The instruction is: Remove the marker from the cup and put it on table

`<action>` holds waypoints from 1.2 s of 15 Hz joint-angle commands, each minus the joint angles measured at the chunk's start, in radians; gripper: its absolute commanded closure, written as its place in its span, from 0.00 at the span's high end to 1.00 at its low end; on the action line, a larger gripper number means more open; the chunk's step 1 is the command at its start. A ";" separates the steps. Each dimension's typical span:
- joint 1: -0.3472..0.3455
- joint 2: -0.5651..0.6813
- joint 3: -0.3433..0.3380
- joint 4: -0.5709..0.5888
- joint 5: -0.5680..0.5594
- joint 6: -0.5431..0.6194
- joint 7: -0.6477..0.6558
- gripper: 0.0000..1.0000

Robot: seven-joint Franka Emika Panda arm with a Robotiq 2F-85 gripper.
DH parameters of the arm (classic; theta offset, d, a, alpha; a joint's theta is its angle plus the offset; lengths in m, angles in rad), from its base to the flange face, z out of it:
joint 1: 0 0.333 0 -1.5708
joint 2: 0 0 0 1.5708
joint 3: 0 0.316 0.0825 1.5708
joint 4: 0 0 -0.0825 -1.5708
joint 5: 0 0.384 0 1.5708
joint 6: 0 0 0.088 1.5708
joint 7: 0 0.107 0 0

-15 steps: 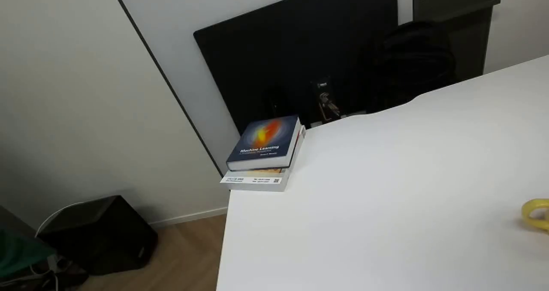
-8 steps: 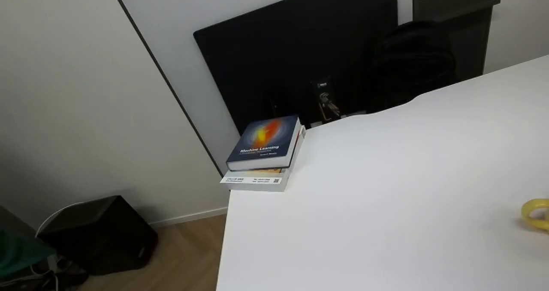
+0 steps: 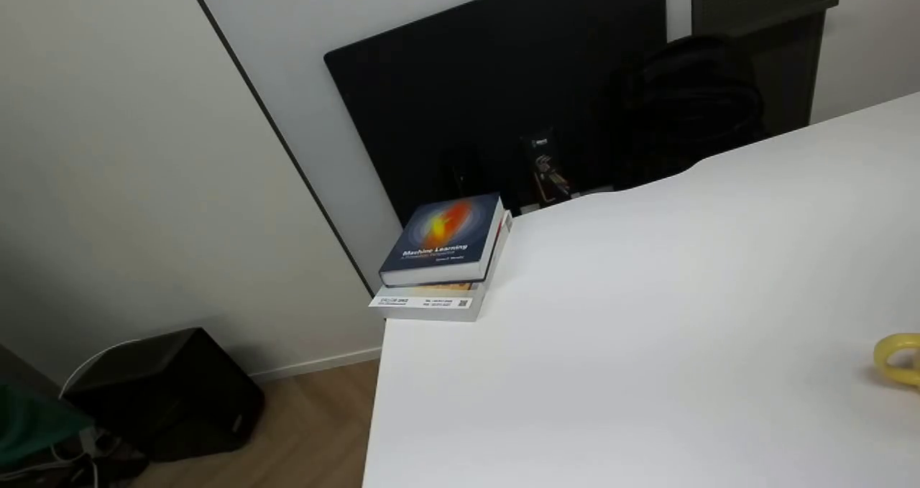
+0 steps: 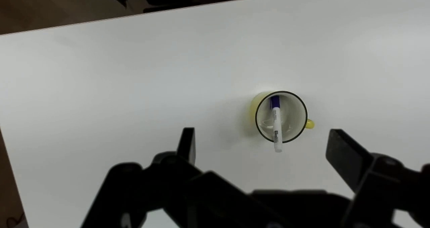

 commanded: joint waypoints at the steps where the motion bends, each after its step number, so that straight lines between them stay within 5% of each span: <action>1: -0.015 0.209 -0.002 0.167 0.076 -0.032 -0.003 1.00; 10: -0.014 0.541 0.041 0.409 0.101 -0.055 0.037 1.00; 18: -0.012 0.699 0.063 0.523 0.095 -0.098 0.050 1.00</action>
